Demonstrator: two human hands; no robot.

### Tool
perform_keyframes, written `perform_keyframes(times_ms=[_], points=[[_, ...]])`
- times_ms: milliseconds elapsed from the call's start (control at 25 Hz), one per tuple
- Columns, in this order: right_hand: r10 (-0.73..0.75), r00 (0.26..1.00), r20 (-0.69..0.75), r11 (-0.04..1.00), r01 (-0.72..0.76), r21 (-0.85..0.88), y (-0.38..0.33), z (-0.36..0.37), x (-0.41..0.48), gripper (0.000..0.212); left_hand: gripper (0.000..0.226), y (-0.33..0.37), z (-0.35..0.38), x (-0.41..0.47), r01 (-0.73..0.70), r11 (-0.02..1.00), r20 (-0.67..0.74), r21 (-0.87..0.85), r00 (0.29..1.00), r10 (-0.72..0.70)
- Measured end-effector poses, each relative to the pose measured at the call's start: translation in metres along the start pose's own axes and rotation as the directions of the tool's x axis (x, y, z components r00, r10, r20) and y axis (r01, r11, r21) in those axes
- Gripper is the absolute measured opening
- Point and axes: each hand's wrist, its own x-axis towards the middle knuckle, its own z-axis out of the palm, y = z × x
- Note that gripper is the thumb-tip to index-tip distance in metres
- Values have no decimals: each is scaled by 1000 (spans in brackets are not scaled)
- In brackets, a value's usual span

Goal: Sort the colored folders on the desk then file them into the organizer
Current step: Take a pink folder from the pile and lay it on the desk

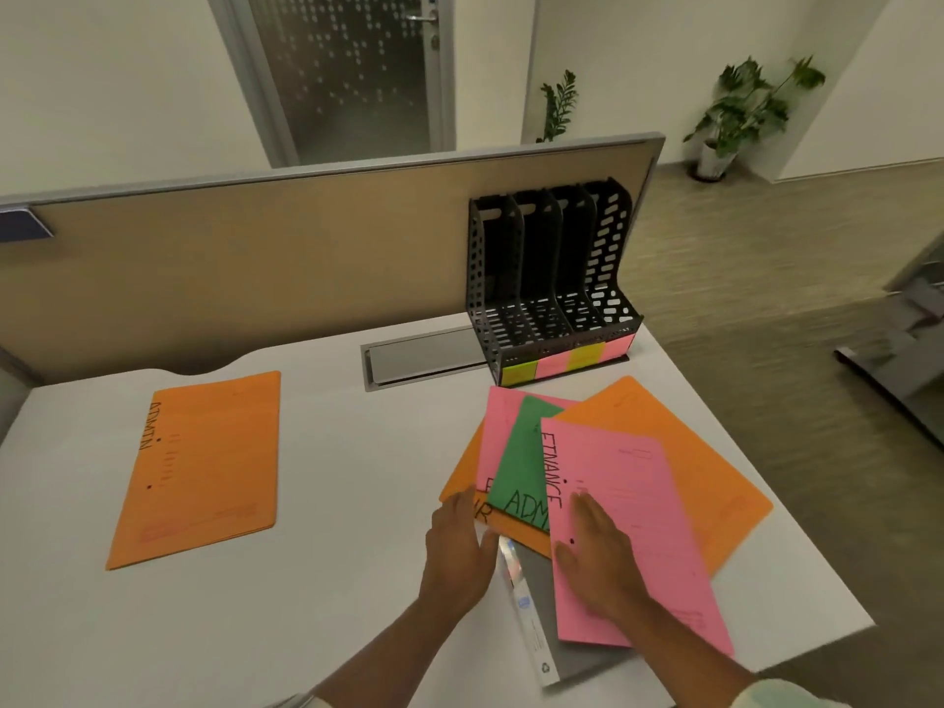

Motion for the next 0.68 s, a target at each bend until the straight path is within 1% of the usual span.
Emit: perform_keyframes(times_ms=[80, 120, 240, 280, 400, 520, 680], points=[[60, 998, 5, 998, -60, -11, 23, -2, -8, 77, 60, 17, 18, -3, 32, 997, 67, -75, 997, -27], [74, 997, 18, 997, -74, -4, 32, -1, -11, 78, 53, 25, 25, -3, 69, 991, 104, -118, 993, -57], [69, 996, 63, 997, -70, 14, 50, -4, -19, 76, 15, 49, 42, -7, 187, 972, 209, -141, 965, -156], [63, 995, 79, 998, -65, 23, 55, -4, -19, 76, 11, 57, 45, -10, 230, 961, 239, -156, 952, -189], [31, 996, 89, 998, -36, 52, 64, -4, -19, 75, 18, 70, 58, -16, 328, 917, 322, -226, 914, -248], [19, 998, 65, 996, -25, 90, 68, -3, -15, 70, 22, 77, 67, -18, 408, 855, 401, -322, 876, -267], [20, 999, -27, 990, -17, 137, 65, -14, -10, 57, 19, 81, 70, -16, 452, 780, 401, -431, 871, -284]])
